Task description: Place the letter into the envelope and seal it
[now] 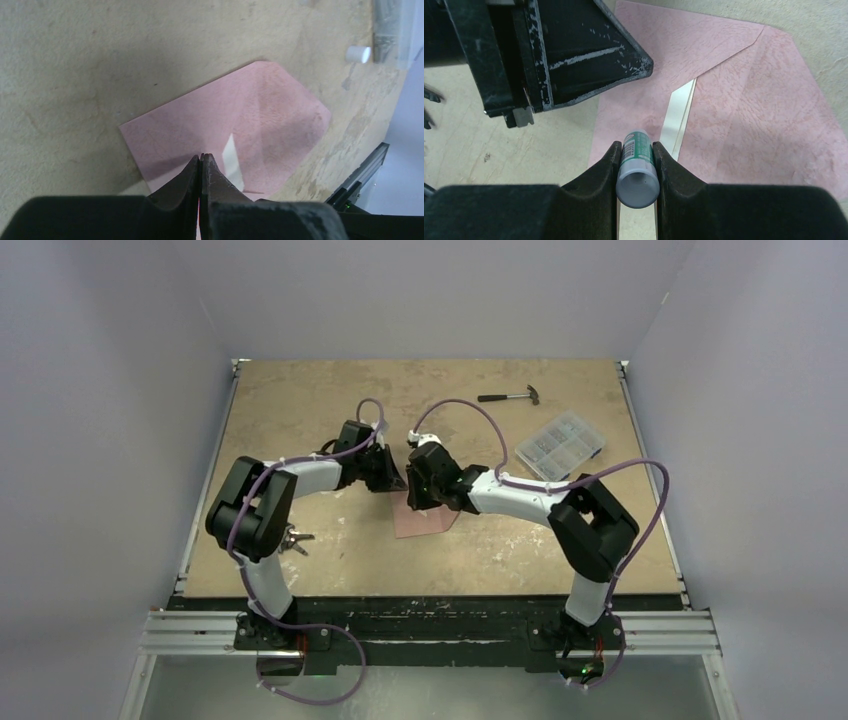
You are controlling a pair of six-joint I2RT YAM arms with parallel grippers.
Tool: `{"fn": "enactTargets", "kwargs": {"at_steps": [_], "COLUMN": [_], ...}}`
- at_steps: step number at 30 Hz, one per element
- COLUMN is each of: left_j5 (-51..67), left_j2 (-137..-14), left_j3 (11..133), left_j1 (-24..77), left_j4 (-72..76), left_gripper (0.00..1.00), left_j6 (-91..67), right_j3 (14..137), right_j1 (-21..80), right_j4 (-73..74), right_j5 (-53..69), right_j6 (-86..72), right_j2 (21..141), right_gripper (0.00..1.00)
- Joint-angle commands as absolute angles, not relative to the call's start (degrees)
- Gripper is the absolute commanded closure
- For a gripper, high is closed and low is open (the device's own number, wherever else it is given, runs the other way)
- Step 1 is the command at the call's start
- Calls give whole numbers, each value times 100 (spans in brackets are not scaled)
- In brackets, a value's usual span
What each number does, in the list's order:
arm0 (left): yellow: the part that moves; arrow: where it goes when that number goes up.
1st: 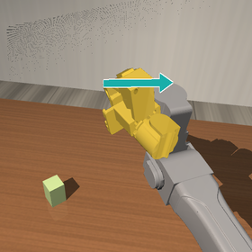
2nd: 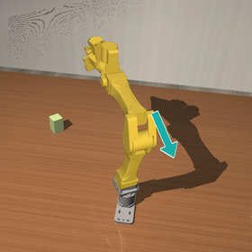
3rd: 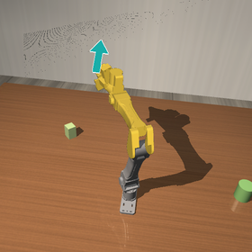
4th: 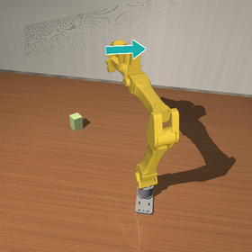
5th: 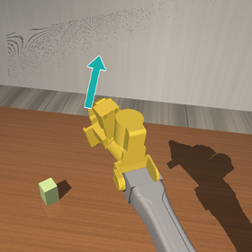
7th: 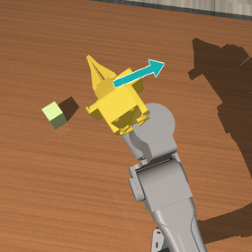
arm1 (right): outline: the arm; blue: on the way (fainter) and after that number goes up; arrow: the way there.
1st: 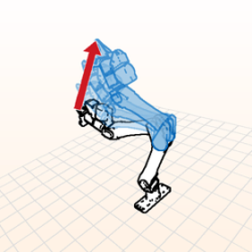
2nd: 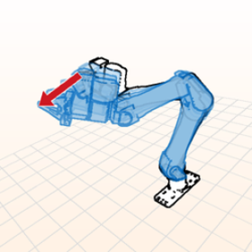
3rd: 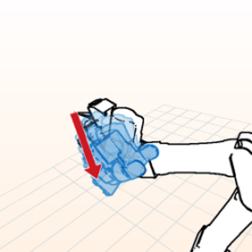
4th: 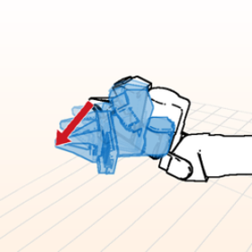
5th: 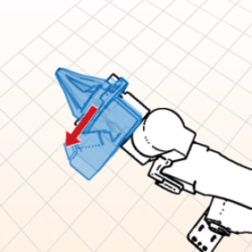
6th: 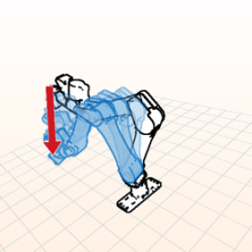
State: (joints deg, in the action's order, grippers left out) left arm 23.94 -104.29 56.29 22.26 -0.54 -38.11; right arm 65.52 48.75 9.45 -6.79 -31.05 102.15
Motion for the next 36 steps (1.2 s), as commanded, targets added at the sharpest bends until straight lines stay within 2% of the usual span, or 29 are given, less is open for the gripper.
{"fn": "enactTargets", "kwargs": {"at_steps": [1,13,23,36], "left_j5": [2147,1974,2061,2085], "left_j2": [-10571,-10857,-11040,-11242], "left_j3": [5435,5546,5654,5741], "left_j1": [2224,2221,2213,2215], "left_j4": [12,-663,-686,-677], "left_gripper": [100,100,100,100], "left_j6": [-3779,-3563,-3424,-3320], "right_j3": [6972,7310,7276,7532], "right_j1": [4922,4948,4946,4940], "right_j4": [1156,1690,1321,950], "right_j5": [-814,-911,-2075,-1881], "right_j6": [-3120,-3317,-3236,-2935], "right_j2": [10398,10956,10986,11380], "right_gripper": [100,100,100,100]}}
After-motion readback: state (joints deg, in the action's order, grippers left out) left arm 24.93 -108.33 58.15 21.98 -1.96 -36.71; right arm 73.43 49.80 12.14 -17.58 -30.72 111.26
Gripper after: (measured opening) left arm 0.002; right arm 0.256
